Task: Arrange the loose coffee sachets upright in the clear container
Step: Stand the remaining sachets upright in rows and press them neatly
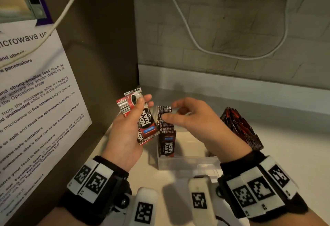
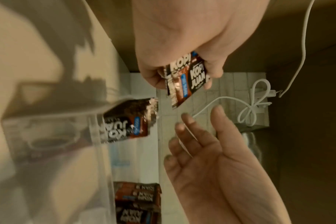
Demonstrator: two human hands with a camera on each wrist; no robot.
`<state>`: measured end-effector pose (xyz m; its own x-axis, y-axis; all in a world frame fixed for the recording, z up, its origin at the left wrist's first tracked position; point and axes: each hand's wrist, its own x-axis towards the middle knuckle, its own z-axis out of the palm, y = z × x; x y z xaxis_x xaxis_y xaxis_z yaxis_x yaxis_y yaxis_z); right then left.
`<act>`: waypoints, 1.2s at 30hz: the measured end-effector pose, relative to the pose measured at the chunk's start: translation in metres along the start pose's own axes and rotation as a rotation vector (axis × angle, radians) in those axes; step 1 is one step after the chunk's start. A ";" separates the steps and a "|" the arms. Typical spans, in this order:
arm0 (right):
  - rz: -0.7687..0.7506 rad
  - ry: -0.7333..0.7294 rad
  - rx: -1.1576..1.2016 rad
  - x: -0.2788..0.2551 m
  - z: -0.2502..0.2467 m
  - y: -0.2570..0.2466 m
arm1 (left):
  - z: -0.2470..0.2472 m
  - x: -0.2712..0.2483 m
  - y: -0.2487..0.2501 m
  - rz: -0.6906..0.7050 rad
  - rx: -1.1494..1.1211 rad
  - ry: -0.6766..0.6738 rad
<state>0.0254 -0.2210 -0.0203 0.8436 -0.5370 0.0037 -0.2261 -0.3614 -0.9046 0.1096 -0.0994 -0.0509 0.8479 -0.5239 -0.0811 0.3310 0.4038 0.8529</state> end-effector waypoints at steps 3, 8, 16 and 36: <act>-0.050 -0.127 0.078 -0.005 0.009 -0.004 | 0.012 -0.004 0.001 -0.044 -0.044 -0.073; -0.101 0.019 0.150 -0.003 0.009 0.001 | 0.013 -0.005 0.005 -0.019 -0.055 -0.092; -0.093 0.202 0.437 0.001 -0.022 -0.002 | 0.005 0.001 0.003 -0.004 -0.026 0.046; 0.016 0.414 0.332 0.014 -0.017 0.016 | 0.006 0.000 -0.007 -0.062 0.168 0.097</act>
<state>0.0252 -0.2473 -0.0277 0.5628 -0.8210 0.0959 -0.0146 -0.1258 -0.9919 0.1048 -0.1066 -0.0540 0.8667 -0.4657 -0.1786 0.3170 0.2379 0.9181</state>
